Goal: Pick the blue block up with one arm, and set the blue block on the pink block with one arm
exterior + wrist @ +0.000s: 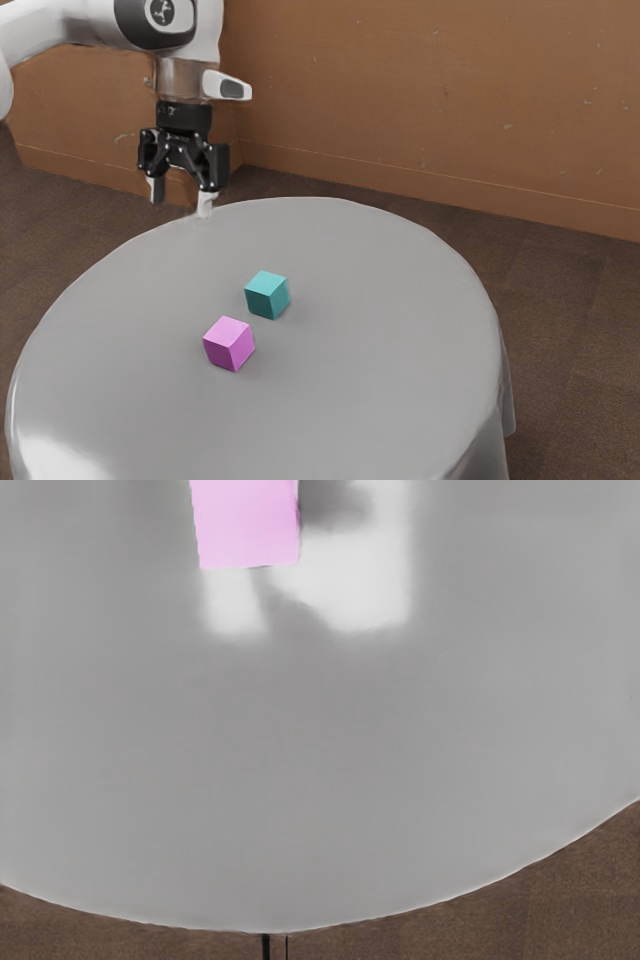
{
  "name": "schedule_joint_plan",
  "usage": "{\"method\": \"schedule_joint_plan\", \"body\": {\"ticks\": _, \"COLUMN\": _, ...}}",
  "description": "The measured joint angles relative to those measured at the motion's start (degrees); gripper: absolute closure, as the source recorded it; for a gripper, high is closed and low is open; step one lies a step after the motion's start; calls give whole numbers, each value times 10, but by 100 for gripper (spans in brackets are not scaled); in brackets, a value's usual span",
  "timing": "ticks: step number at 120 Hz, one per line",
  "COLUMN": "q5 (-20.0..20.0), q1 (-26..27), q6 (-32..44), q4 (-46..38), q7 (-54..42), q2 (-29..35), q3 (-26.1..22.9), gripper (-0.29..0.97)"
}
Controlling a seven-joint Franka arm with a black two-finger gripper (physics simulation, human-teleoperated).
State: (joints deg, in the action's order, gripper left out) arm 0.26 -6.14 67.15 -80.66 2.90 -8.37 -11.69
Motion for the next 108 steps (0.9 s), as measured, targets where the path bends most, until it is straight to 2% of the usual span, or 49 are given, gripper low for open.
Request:
{"method": "schedule_joint_plan", "body": {"ticks": 12, "q5": 5, "q1": 3, "q6": 65, "q4": 0, "q7": 7, "q2": 12, "q3": 0, "gripper": 0}}
{"method": "schedule_joint_plan", "body": {"ticks": 25, "q5": 49, "q1": 1, "q6": 150, "q4": -9, "q7": 14, "q2": -74, "q3": -6, "gripper": 0}}
{"method": "schedule_joint_plan", "body": {"ticks": 33, "q5": 87, "q1": 1, "q6": 220, "q4": -53, "q7": 17, "q2": -101, "q3": -18, "gripper": 0}}
{"method": "schedule_joint_plan", "body": {"ticks": 41, "q5": 106, "q1": 1, "q6": 280, "q4": -69, "q7": 21, "q2": -128, "q3": -22, "gripper": 0}}
{"method": "schedule_joint_plan", "body": {"ticks": 53, "q5": 103, "q1": -8, "q6": 372, "q4": -140, "q7": 27, "q2": -131, "q3": -20, "gripper": 0}}
{"method": "schedule_joint_plan", "body": {"ticks": 62, "q5": 95, "q1": -13, "q6": 423, "q4": -161, "q7": 33, "q2": -140, "q3": -20, "gripper": 0}}
{"method": "schedule_joint_plan", "body": {"ticks": 84, "q5": 86, "q1": -29, "q6": 502, "q4": -138, "q7": 44, "q2": -212, "q3": -8, "gripper": 0}}
{"method": "schedule_joint_plan", "body": {"ticks": 108, "q5": 84, "q1": -30, "q6": 524, "q4": -95, "q7": 51, "q2": -253, "q3": -2, "gripper": 0}}
